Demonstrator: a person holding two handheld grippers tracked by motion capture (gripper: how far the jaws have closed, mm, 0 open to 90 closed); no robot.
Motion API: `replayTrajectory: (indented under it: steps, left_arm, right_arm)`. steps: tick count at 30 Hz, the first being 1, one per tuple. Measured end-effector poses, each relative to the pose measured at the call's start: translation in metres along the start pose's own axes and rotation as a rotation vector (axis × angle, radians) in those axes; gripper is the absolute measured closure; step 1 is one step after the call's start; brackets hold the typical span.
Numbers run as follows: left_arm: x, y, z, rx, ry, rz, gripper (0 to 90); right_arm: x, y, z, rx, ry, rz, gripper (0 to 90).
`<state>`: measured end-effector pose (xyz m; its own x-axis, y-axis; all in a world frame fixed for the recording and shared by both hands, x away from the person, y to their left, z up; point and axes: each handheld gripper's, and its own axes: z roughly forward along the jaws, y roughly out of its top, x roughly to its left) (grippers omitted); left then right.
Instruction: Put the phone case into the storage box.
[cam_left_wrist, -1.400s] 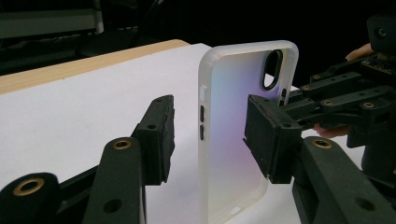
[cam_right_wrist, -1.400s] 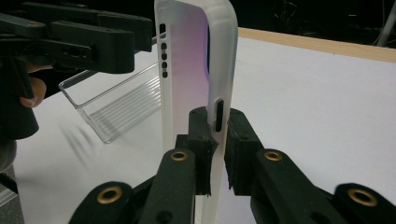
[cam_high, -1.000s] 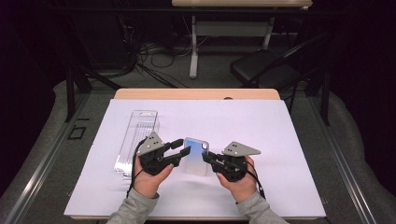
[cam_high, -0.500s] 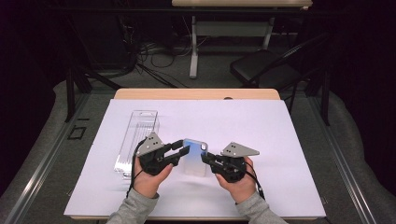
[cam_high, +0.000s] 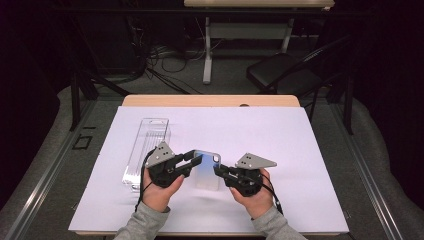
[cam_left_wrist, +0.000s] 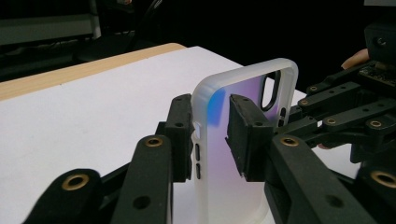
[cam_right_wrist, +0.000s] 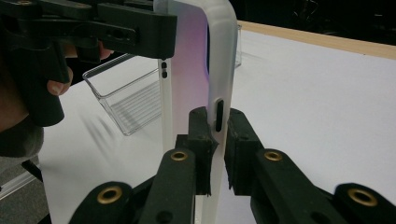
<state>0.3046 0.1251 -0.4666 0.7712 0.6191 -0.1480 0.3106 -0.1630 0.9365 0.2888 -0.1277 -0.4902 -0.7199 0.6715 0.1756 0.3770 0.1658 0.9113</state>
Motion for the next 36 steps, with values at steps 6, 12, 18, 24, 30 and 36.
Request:
replayTrajectory:
  steps: [6,12,18,24,30,36]
  left_arm:
    - [0.001,-0.0007,-0.0003,-0.005,0.002,0.005,74.7]
    - [0.0023,-0.001,-0.0011,-0.006,0.005,0.005,77.5]
    - [0.0044,-0.0012,-0.0024,-0.011,-0.009,-0.004,80.6]
    - [0.0067,-0.0008,-0.0037,-0.012,-0.034,-0.01,82.3]
    - [0.0073,-0.0006,-0.0044,-0.013,-0.032,-0.013,83.5]
    - [0.0083,-0.0002,-0.005,-0.015,-0.044,-0.02,84.2]
  right_arm:
    - [-0.0002,-0.0002,0.0003,-0.003,0.0,0.002,82.3]
    - [-0.0013,-0.0002,0.0002,-0.001,0.0,0.004,82.3]
    - [-0.0019,-0.0001,-0.0001,-0.003,0.007,0.012,82.2]
    - [-0.0034,0.0,-0.0004,-0.007,0.019,0.014,82.2]
    - [-0.0043,-0.0001,-0.0006,-0.008,0.023,0.015,82.2]
    - [-0.0051,0.0,-0.0009,-0.009,0.034,0.02,82.2]
